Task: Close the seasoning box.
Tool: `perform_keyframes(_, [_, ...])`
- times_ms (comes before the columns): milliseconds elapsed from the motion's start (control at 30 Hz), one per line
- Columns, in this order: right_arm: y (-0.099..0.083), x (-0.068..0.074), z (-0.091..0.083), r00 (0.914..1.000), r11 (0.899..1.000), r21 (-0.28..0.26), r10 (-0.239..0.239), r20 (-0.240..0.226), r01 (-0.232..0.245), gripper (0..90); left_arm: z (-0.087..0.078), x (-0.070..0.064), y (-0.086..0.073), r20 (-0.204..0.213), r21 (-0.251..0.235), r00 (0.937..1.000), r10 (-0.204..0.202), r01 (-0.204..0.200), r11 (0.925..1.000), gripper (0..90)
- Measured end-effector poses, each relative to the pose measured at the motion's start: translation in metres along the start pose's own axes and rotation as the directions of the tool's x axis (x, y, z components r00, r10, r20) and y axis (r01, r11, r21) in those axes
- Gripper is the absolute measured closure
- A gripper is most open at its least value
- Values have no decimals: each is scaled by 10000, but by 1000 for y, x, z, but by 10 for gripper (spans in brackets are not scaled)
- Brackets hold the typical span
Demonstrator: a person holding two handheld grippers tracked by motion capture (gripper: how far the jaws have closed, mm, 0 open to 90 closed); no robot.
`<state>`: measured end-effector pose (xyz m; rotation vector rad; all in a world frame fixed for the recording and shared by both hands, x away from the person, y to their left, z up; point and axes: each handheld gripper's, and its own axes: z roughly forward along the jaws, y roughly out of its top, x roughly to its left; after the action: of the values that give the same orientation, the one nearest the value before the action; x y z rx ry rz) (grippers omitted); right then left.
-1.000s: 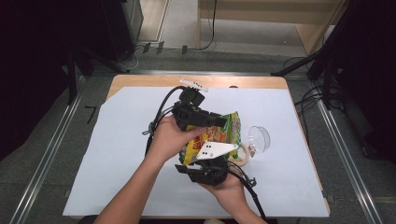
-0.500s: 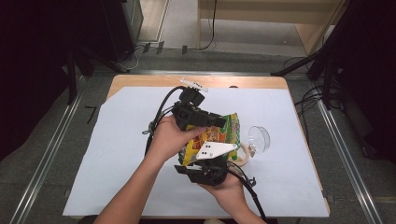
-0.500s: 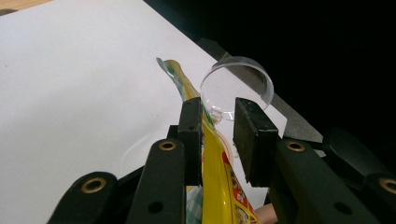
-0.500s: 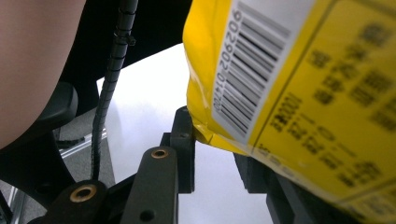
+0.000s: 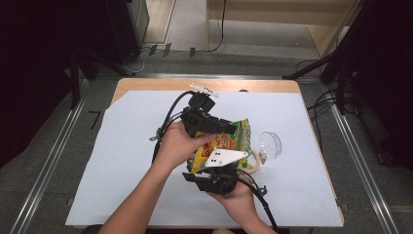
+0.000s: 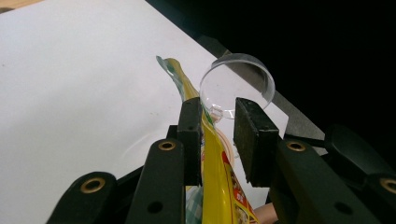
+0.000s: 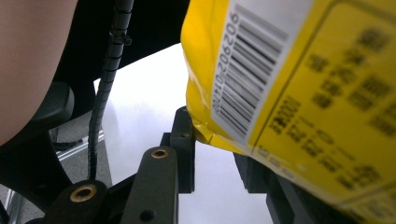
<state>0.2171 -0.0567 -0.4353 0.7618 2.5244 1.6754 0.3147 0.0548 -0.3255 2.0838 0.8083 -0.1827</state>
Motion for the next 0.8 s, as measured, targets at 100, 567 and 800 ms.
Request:
perform_keyframes(100, [0, 0, -1, 10000, 10000, -29, -22, -1, 22, 723, 0, -2, 1, -47, 17, 10000, 50, -50, 10000, 730])
perform_keyframes(567, [6, -4, -2, 9999, 9999, -31, 120, -94, -120, 722, 1, 4, 9, 42, 159, 9999, -101, 101, 9998, 731])
perform_keyframes(800, [5, -5, 0, 9998, 9998, 8, 178, -108, -178, 721, 2, 6, 8, -1, 251, 9999, -136, 136, 9996, 732])
